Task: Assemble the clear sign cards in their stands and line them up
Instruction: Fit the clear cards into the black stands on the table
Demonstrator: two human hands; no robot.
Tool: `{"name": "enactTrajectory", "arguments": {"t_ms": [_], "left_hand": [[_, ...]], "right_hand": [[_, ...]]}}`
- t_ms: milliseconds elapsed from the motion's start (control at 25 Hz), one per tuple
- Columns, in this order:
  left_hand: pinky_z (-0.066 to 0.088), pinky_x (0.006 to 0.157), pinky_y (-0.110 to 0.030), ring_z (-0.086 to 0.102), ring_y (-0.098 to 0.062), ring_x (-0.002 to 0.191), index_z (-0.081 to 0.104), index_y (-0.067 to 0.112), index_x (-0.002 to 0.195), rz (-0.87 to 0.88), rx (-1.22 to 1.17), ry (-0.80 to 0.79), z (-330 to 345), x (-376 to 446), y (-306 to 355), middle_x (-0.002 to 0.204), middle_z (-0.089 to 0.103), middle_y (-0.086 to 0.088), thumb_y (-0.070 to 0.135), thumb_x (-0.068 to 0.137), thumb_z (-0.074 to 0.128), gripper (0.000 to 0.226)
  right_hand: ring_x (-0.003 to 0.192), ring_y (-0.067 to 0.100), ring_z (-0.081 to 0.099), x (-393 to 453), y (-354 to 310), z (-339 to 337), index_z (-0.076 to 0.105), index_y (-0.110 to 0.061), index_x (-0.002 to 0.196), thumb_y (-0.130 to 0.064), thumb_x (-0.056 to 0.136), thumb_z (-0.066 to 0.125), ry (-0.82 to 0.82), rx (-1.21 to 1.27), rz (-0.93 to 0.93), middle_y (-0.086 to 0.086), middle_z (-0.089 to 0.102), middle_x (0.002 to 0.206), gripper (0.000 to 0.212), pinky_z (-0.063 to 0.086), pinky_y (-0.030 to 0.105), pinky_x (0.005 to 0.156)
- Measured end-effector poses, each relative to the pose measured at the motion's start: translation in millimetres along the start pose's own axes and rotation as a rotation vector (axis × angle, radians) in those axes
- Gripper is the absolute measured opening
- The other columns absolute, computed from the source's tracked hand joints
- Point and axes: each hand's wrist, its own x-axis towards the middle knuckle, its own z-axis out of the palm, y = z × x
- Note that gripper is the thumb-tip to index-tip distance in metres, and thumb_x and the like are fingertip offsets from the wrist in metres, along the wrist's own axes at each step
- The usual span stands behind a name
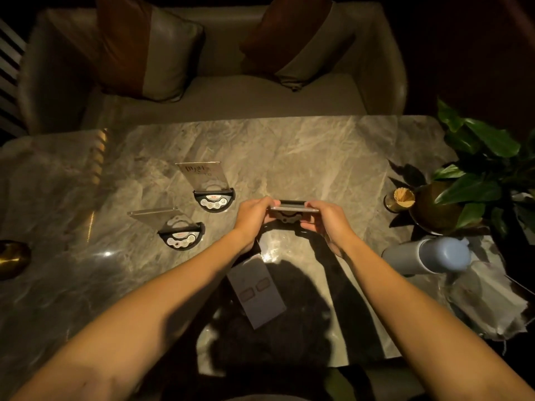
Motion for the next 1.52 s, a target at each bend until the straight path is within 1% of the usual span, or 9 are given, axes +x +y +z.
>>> {"name": "enactTrajectory", "arguments": {"t_ms": [480,600,760,880,1000,1120,1280,1400,1520], "left_hand": [[0.05,0.068,-0.033,0.07,-0.013,0.07,0.072,0.012,0.112,0.009,0.091,-0.004,2.1,17.3,11.5,0.084,0.076,0.0,0.036,0.099,0.058,0.031],[0.042,0.061,-0.034,0.056,-0.015,0.064,0.072,0.014,0.098,0.095,0.152,0.023,-11.0,9.2,5.8,0.073,0.063,-0.004,0.028,0.097,0.06,0.019],[0.055,0.061,-0.02,0.065,-0.012,0.071,0.073,0.01,0.102,0.24,0.222,0.212,-38.3,-22.0,-1.8,0.084,0.071,-0.003,0.024,0.094,0.068,0.017],[0.06,0.074,-0.033,0.068,-0.008,0.076,0.069,0.014,0.113,0.251,0.178,0.323,-64.3,-43.9,-27.5,0.096,0.071,-0.005,0.033,0.087,0.076,0.033],[0.052,0.099,-0.034,0.06,-0.009,0.119,0.053,0.026,0.139,0.274,0.301,0.414,-86.5,-66.5,-64.2,0.137,0.056,0.001,0.051,0.073,0.081,0.076],[0.05,0.105,-0.046,0.051,-0.025,0.134,0.041,0.016,0.149,0.375,0.57,0.535,-101.2,-78.8,-108.4,0.148,0.047,-0.01,0.054,0.065,0.085,0.102],[0.051,0.097,-0.037,0.058,-0.034,0.123,0.036,0.01,0.149,0.116,0.552,0.575,-104.1,-98.7,-134.7,0.14,0.053,-0.019,0.059,0.056,0.09,0.118],[0.031,0.091,-0.018,0.055,-0.026,0.124,0.041,0.008,0.146,-0.062,0.557,0.445,-105.0,-109.3,-146.6,0.139,0.055,-0.008,0.045,0.074,0.085,0.092],[0.045,0.083,-0.014,0.063,-0.017,0.107,0.049,0.008,0.138,-0.055,0.499,0.283,-105.2,-107.4,-161.8,0.13,0.063,-0.009,0.035,0.08,0.082,0.072]], "right_hand": [[0.072,0.027,0.064,31.4,-15.9,9.7,0.067,-0.005,0.103,-0.057,0.101,0.034,-0.078,-0.129,0.069,0.012,0.066,0.082,0.061,0.057,0.048,0.076],[0.078,0.032,0.065,24.4,-3.2,9.0,0.063,-0.01,0.109,-0.045,0.101,0.04,-0.035,-0.134,0.047,0.013,0.066,0.089,0.043,0.057,0.05,0.077],[0.069,0.021,0.063,-1.5,19.1,14.5,0.055,-0.006,0.124,-0.023,0.098,0.057,0.032,-0.185,0.007,0.009,0.067,0.085,0.031,0.051,0.029,0.059],[0.098,0.011,0.065,-24.3,45.3,22.0,0.052,-0.013,0.14,-0.023,0.093,0.067,-0.076,-0.314,-0.037,0.005,0.066,0.119,0.05,0.046,0.007,0.066],[0.135,0.012,0.046,-41.5,75.2,32.8,0.04,-0.019,0.152,-0.023,0.088,0.075,-0.227,-0.407,-0.064,-0.003,0.047,0.148,0.073,0.041,0.002,0.078],[0.141,0.011,0.039,-51.0,106.3,41.3,0.034,-0.027,0.154,-0.028,0.08,0.08,-0.305,-0.503,-0.058,-0.009,0.039,0.157,0.087,0.038,0.018,0.1],[0.122,0.008,0.055,-67.2,127.7,50.3,0.042,-0.026,0.147,-0.022,0.08,0.079,-0.306,-0.567,-0.057,-0.01,0.056,0.139,0.076,0.044,0.015,0.088],[0.097,0.0,0.064,-77.1,133.2,53.5,0.049,-0.035,0.125,-0.018,0.083,0.076,-0.325,-0.61,-0.074,-0.017,0.064,0.111,0.053,0.048,0.012,0.068],[0.083,-0.009,0.063,-82.9,135.6,56.5,0.048,-0.035,0.123,-0.01,0.088,0.071,-0.326,-0.597,-0.08,-0.026,0.06,0.101,0.048,0.048,0.007,0.062]]}}
